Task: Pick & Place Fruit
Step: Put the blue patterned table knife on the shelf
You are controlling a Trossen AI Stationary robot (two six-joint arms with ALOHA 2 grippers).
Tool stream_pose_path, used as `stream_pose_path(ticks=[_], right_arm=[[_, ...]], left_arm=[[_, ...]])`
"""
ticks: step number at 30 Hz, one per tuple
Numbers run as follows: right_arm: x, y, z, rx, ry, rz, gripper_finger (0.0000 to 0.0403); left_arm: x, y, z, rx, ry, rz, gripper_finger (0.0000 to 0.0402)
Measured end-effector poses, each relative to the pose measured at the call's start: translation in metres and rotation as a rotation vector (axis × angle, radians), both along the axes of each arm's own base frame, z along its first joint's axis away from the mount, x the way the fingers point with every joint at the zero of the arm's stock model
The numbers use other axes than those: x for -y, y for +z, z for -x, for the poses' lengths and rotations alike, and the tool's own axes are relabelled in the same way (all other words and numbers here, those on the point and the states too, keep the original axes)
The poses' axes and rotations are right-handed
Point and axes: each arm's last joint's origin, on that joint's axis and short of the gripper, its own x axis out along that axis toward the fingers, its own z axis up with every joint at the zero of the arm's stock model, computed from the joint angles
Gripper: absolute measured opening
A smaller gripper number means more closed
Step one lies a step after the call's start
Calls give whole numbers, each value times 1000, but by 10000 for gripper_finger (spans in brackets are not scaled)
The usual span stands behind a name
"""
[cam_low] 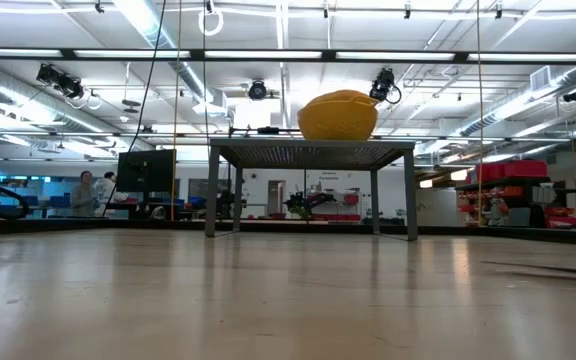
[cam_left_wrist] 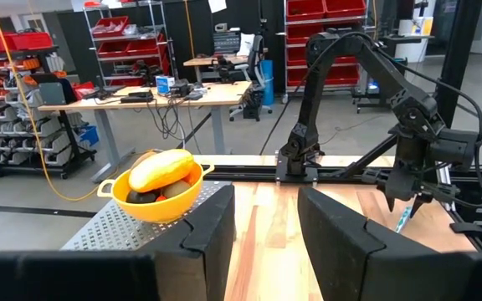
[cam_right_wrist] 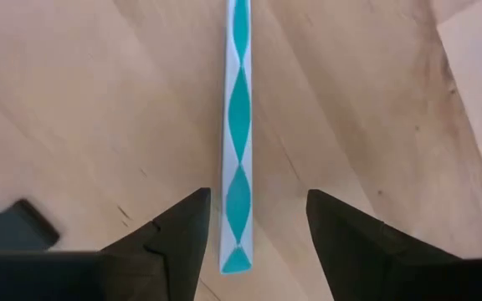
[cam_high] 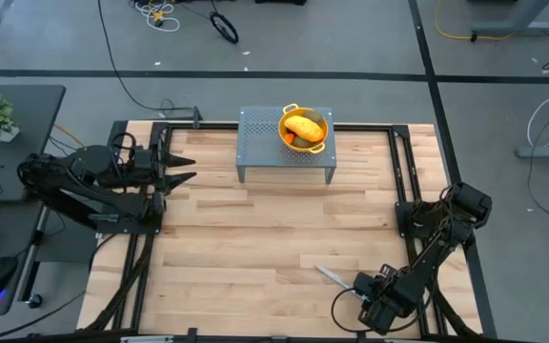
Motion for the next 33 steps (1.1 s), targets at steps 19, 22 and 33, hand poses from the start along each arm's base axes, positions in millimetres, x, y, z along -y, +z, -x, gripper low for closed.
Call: stream_pose_path(ticks=[19,22,33], right_arm=[[-1,-4,-1,19,12,-37,209],[-3,-4,-2,31,26,-53,209],[-2,-5,-1,28,64,-42,209]], left_arm=[[0,0,0,-1,-1,-4,141],[0,0,0,-2,-8,-8,141],[1,0,0,-3,-27,-10,141]])
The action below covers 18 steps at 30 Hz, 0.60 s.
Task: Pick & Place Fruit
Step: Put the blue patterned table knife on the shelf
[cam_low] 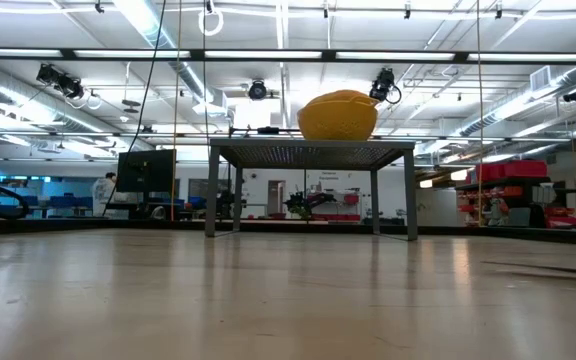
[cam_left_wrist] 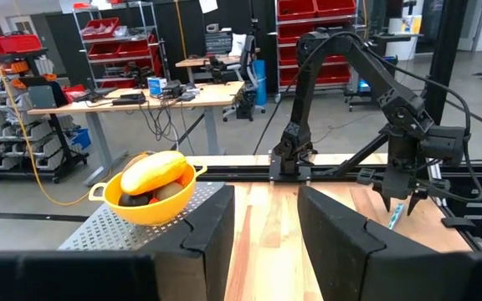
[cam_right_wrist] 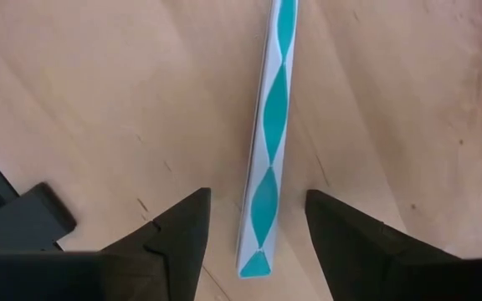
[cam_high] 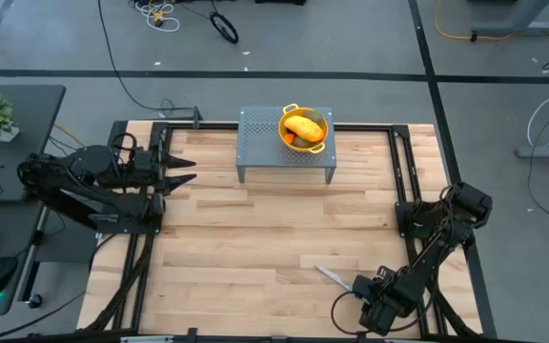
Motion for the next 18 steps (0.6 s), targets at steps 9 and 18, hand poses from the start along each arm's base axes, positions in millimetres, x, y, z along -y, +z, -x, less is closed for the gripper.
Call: stream_pose_path(ticks=[9,18], right_arm=[[3,-3,2,-8,-36,5,209],[3,-3,2,3,-10,7,208]], left_arm=[[0,0,0,0,0,0,141],[0,0,0,0,0,0,141]])
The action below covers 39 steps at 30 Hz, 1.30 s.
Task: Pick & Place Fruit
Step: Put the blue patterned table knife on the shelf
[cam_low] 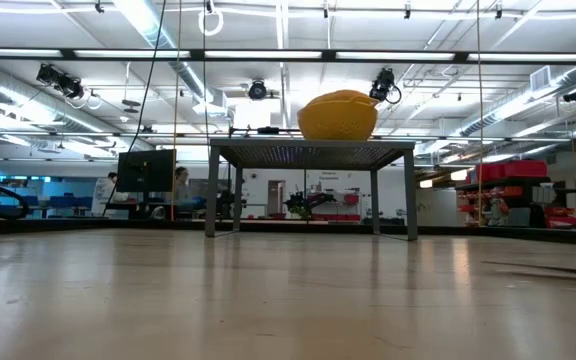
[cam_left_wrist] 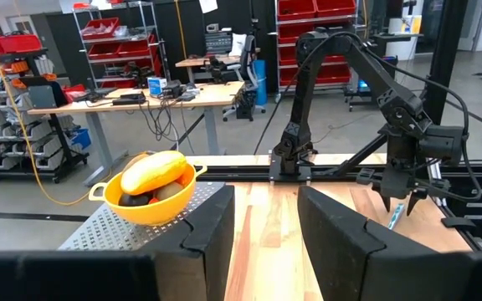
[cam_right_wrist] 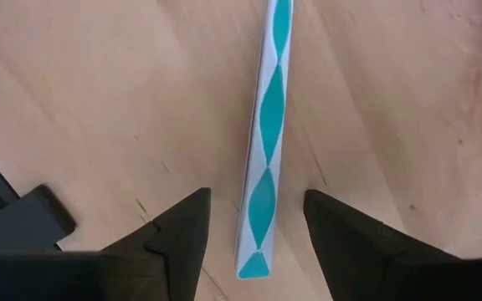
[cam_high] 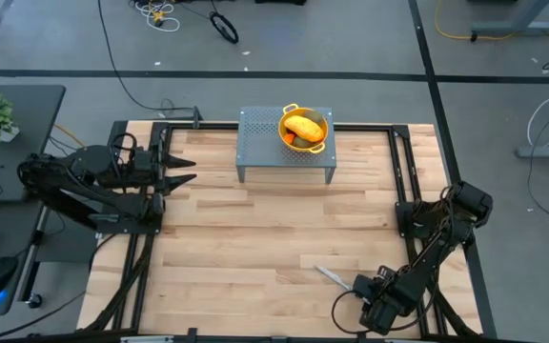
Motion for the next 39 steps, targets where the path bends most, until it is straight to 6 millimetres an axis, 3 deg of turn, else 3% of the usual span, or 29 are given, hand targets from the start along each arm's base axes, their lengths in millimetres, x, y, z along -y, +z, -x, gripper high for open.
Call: stream_pose_path(ticks=[9,30,39], right_arm=[[-1,0,0,5,10,-7,194],[2,-1,1,-18,9,14,79],[2,-1,1,-18,7,13,67]], left_arm=[[0,0,0,-5,0,-26,141],[0,0,0,-4,0,-26,141],[0,0,0,-4,0,-26,141]])
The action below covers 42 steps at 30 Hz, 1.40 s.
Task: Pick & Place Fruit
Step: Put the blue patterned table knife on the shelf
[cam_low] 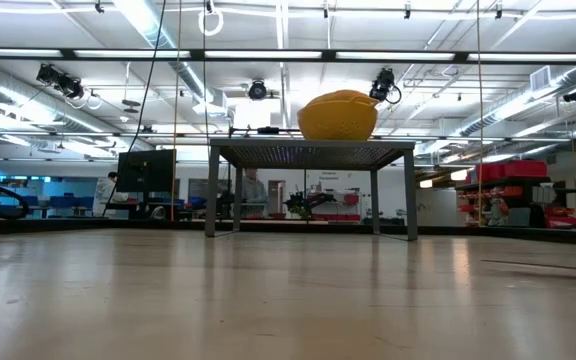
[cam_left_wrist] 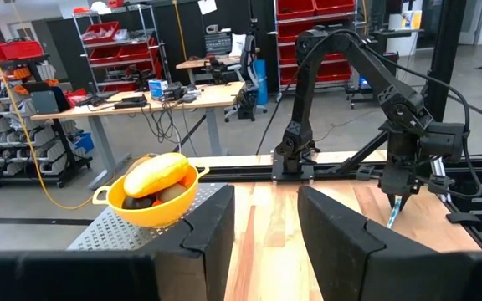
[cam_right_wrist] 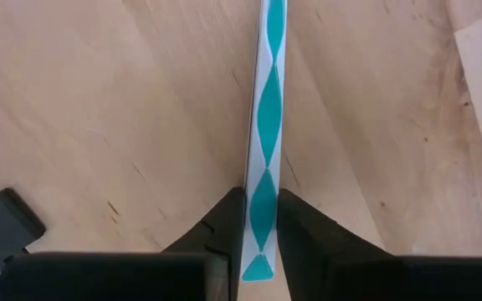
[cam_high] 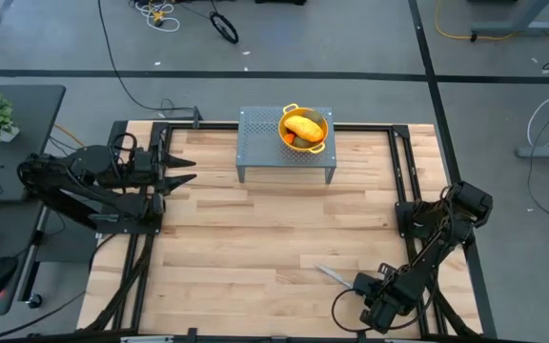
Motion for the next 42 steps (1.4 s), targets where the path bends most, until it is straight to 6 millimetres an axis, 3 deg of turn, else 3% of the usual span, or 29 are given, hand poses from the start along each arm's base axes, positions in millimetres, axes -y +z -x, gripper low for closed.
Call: stream_pose_path(ticks=[31,42], right_arm=[[-2,10,-4,5,-107,-25,64],[-1,24,-22,126,-152,15,64]], left_arm=[[0,2,0,26,0,6,141],[0,2,0,26,0,6,141]])
